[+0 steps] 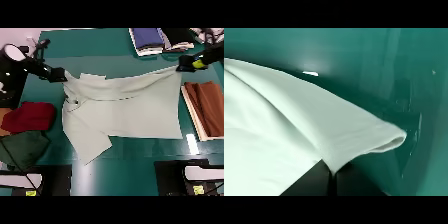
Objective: Fold the shirts.
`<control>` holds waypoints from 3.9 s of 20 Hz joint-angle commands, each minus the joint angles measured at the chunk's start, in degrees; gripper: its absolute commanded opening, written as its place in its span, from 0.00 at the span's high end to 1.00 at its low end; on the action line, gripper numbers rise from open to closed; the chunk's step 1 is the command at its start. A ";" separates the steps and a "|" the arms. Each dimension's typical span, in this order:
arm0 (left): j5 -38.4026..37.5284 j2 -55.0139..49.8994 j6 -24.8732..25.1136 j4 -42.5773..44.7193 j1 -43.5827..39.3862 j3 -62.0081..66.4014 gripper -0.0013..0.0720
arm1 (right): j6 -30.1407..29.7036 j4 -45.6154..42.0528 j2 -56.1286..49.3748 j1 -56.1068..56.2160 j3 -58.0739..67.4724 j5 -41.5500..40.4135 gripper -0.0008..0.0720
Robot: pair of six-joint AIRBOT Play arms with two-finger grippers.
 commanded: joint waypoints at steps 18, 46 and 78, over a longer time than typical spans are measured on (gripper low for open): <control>-0.63 28.46 -3.26 0.44 9.05 -49.77 0.25 | -2.38 4.39 20.00 0.24 -24.09 -3.48 0.46; 5.20 28.35 0.13 -9.55 -0.68 -44.96 0.94 | -9.11 2.71 23.41 -33.55 -62.64 0.31 0.37; -5.05 42.73 -10.49 6.73 -0.70 20.57 0.94 | -2.32 -4.94 32.70 -8.48 24.68 11.32 0.97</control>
